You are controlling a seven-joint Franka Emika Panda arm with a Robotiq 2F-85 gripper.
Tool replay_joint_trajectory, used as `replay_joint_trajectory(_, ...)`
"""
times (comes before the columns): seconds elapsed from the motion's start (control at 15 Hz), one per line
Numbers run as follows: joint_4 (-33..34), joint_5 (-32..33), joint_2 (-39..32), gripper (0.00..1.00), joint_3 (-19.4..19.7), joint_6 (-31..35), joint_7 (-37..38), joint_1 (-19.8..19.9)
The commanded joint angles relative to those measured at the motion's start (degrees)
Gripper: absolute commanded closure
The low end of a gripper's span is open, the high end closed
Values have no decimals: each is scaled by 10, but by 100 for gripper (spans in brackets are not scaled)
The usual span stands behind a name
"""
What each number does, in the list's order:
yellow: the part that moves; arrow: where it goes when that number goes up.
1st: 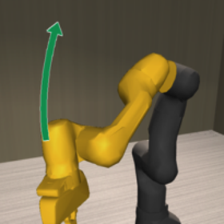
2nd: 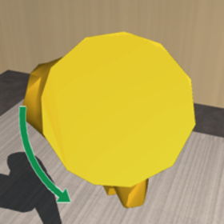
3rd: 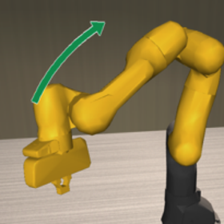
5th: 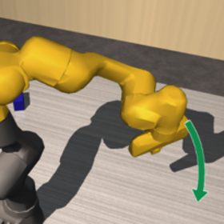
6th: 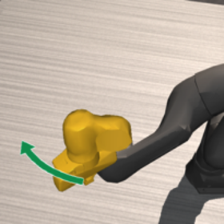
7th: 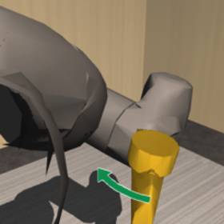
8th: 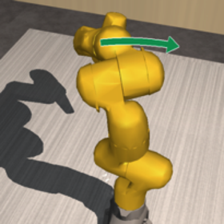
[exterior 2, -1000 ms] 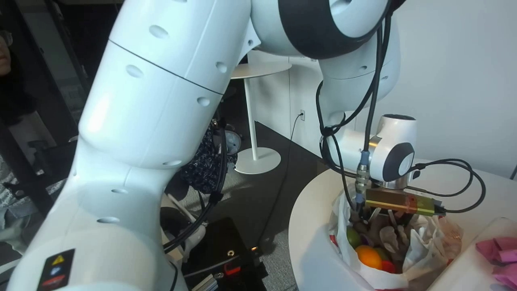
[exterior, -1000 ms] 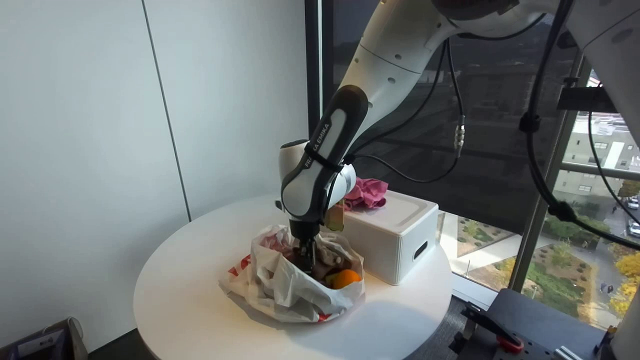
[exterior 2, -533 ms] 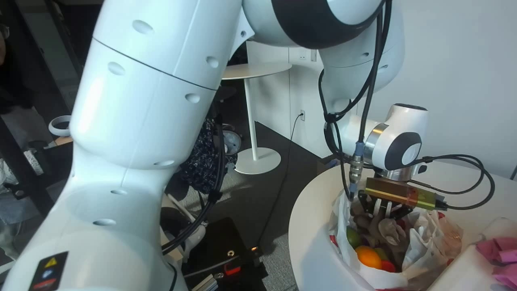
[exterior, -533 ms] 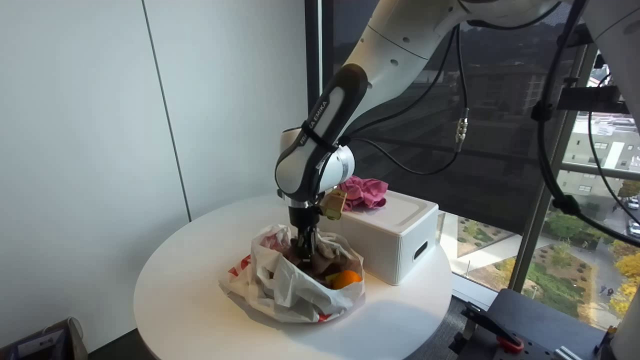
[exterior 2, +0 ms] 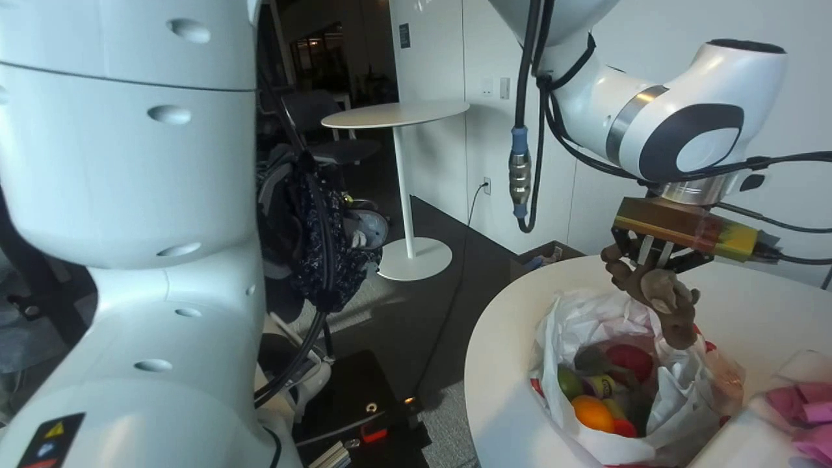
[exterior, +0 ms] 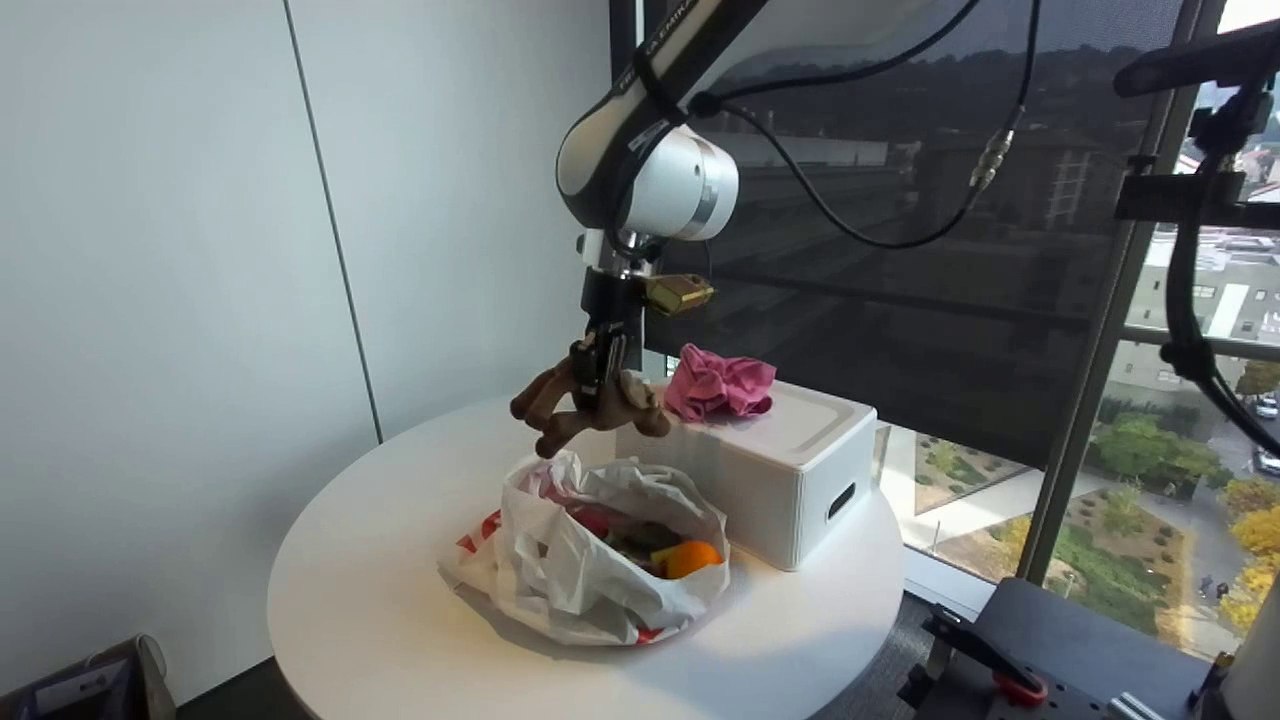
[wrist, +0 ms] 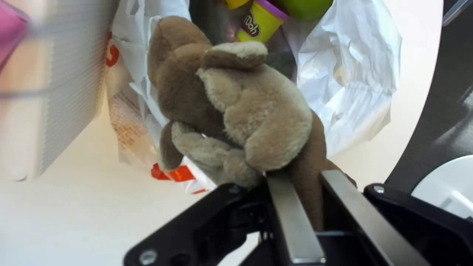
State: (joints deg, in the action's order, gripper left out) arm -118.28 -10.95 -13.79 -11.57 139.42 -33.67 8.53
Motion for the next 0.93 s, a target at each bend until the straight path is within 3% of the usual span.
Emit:
replay_joint_trajectory(0.0,-43,-29,98,84,41,47,-10,1)
replay_joint_trajectory(0.33,-37,10,123,84,124,138,26,2)
replay_joint_trajectory(0.87,-6,106,5,84,201,245,131,26)
